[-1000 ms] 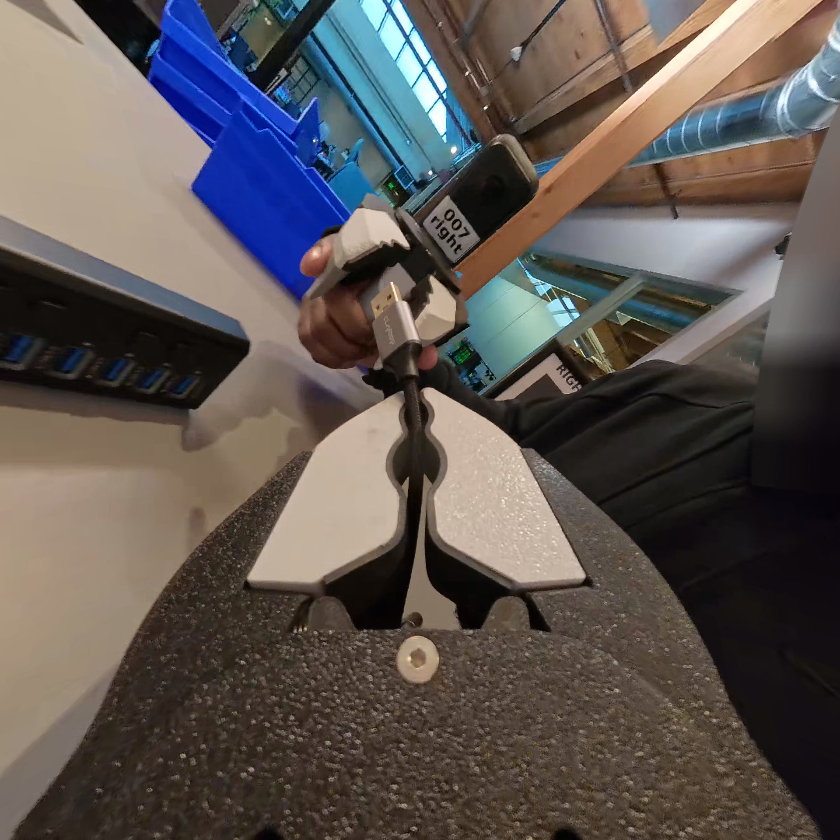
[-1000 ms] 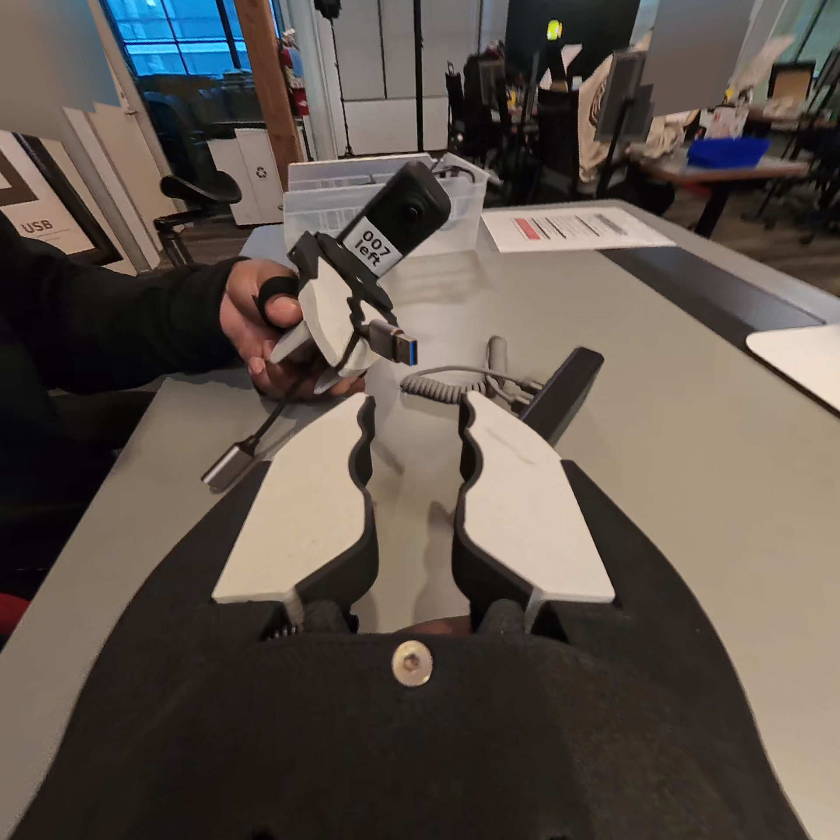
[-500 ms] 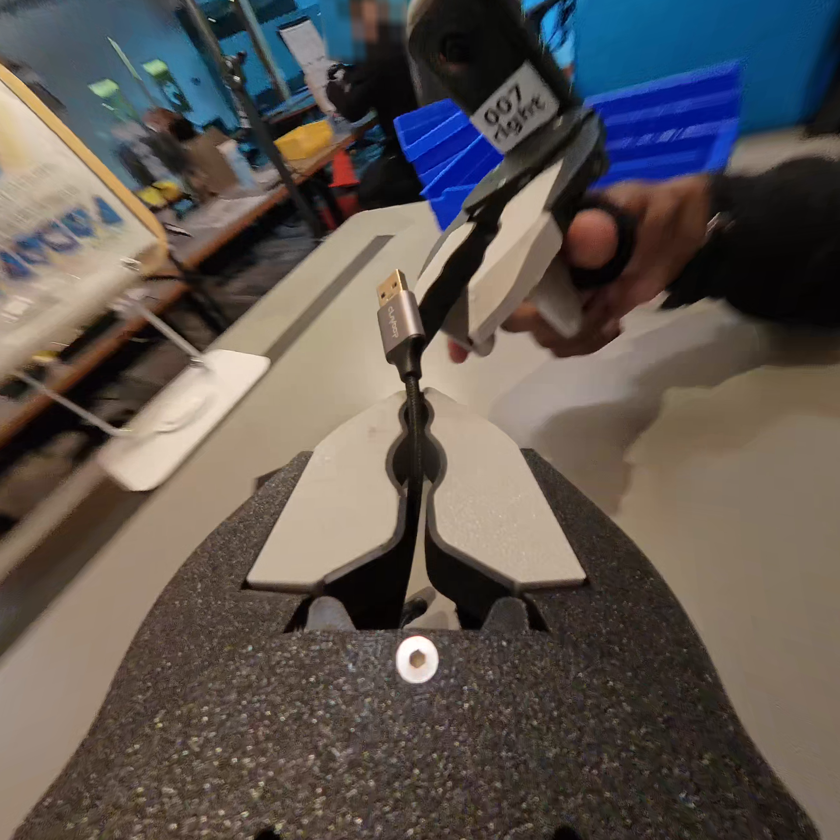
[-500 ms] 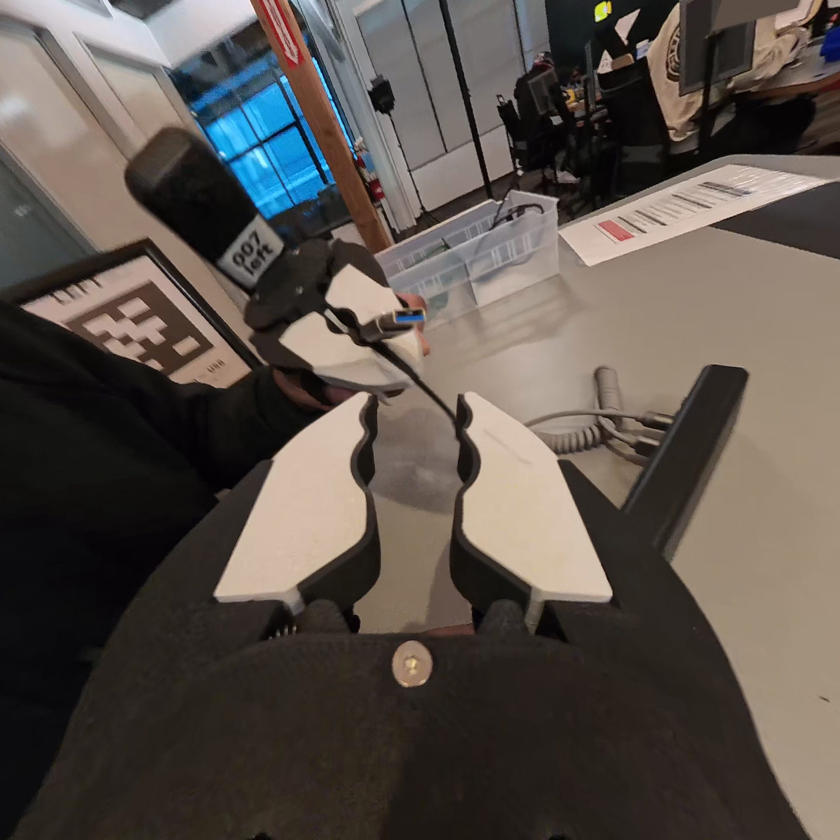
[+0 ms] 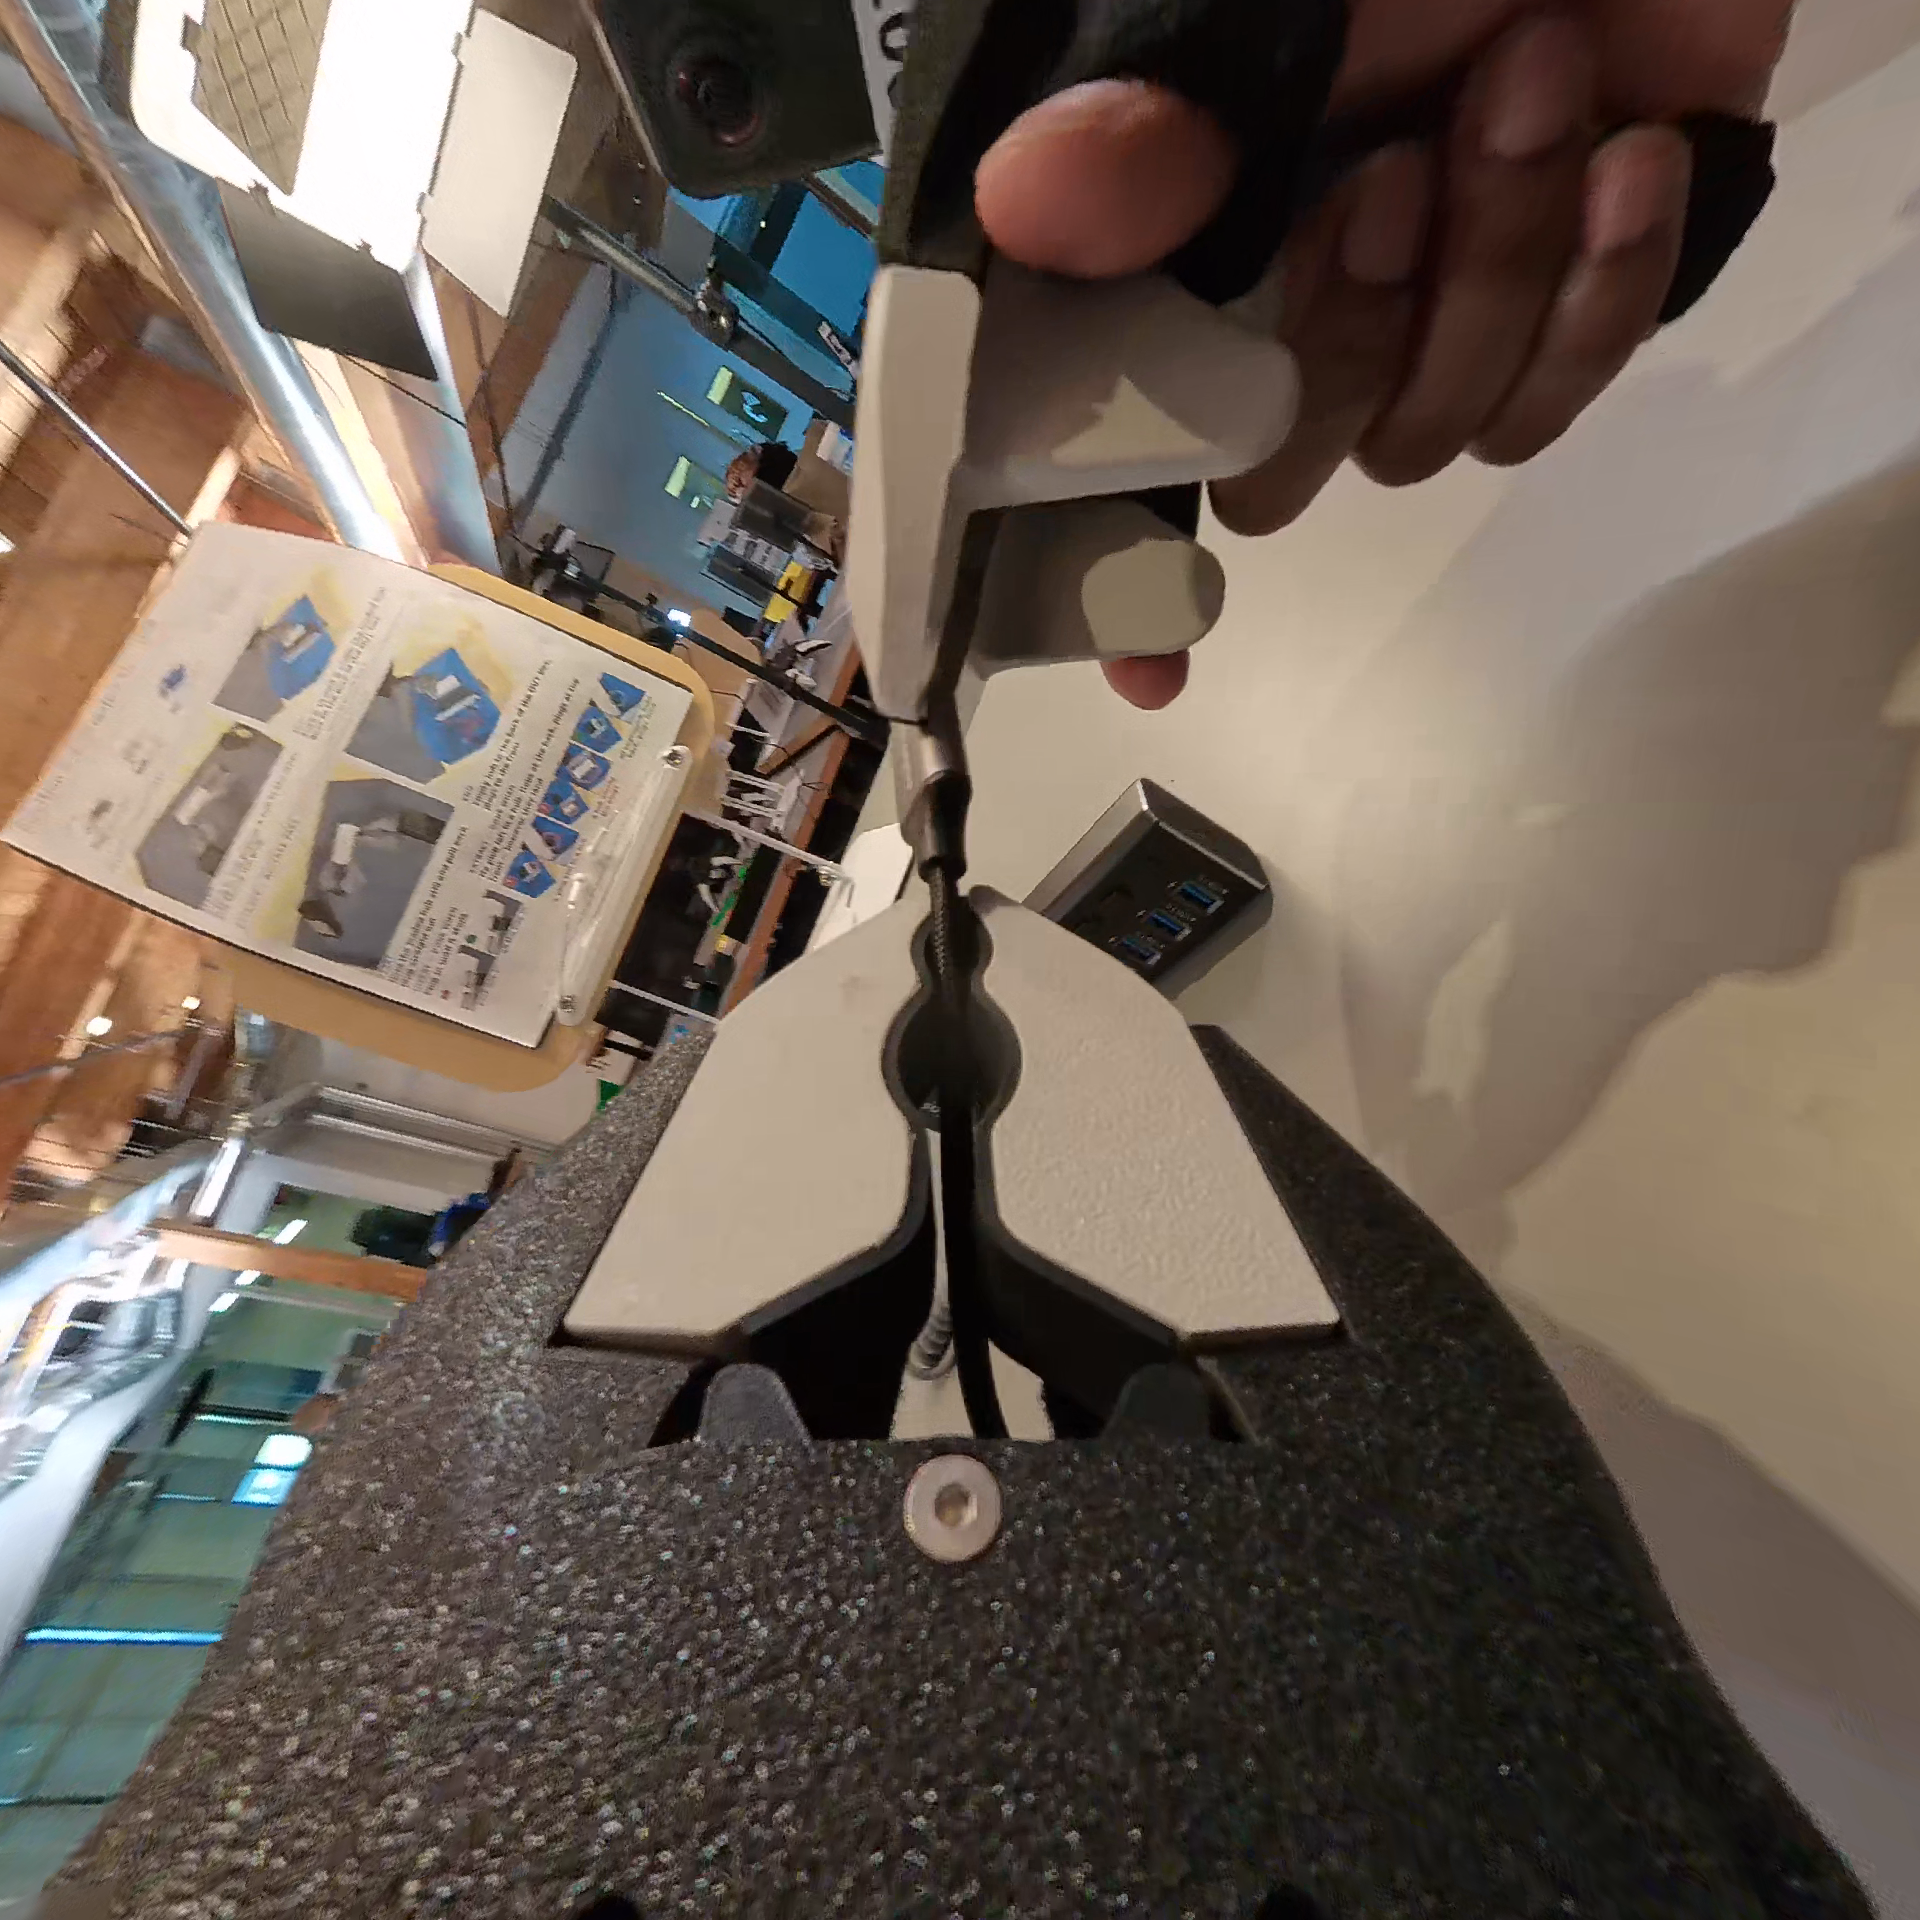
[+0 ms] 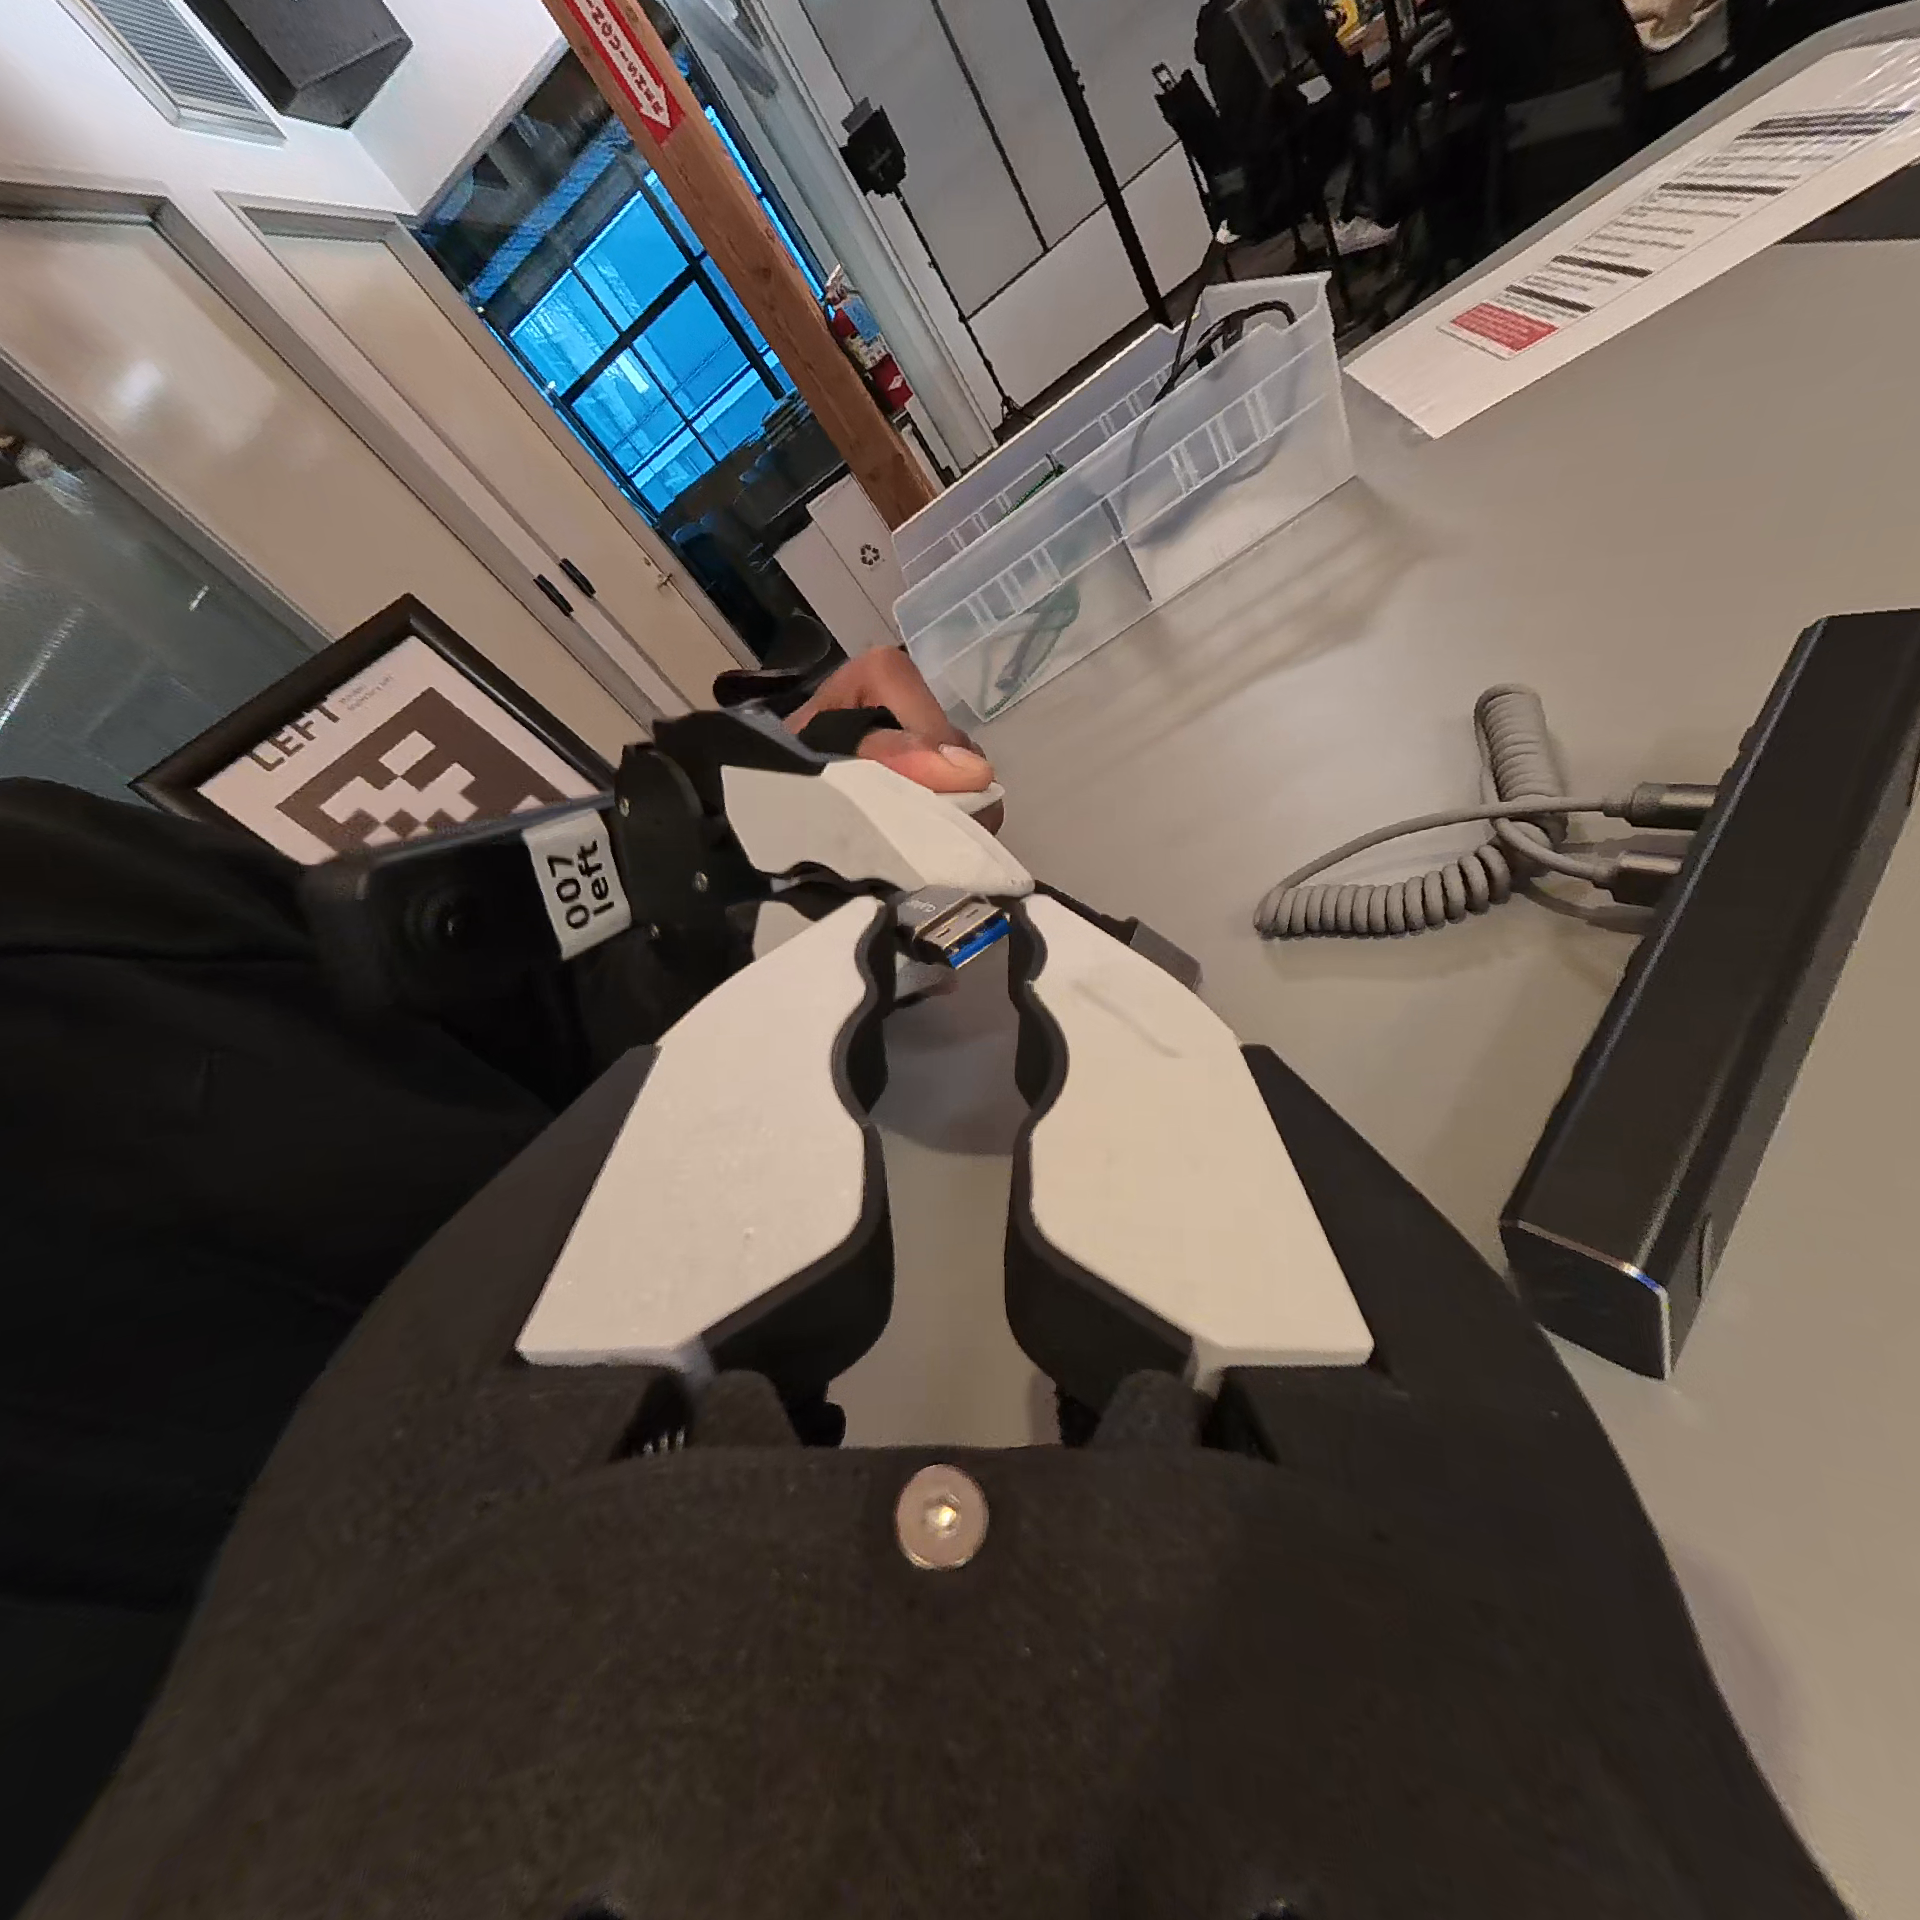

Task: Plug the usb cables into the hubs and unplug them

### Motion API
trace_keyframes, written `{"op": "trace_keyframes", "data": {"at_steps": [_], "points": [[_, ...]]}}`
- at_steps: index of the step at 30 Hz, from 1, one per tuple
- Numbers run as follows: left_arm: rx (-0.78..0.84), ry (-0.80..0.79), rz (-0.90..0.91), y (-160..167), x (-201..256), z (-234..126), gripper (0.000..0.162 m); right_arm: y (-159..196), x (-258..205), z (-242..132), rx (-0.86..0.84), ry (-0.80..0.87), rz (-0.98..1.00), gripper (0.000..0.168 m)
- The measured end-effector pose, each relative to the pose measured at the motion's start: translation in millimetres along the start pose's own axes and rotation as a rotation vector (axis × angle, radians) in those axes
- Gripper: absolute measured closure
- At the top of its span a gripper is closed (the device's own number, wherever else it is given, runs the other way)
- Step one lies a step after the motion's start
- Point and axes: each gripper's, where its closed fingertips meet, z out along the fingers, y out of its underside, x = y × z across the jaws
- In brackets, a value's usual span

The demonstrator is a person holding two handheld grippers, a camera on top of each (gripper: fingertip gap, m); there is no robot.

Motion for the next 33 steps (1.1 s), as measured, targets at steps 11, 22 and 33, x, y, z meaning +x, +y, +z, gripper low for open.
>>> {"op": "trace_keyframes", "data": {"at_steps": [11,22,33], "points": [[-0.026,-0.296,0.222,-3,-19,-16,0.162,10,-10,13,-0.016,0.038,0.067,0.136],[-0.031,-0.365,0.344,-5,-20,-21,0.162,10,-24,13,0.027,-0.075,0.171,0.131],[0.012,-0.046,0.183,6,12,-14,0.157,14,-24,21,0.004,0.011,-0.095,0.157]]}}
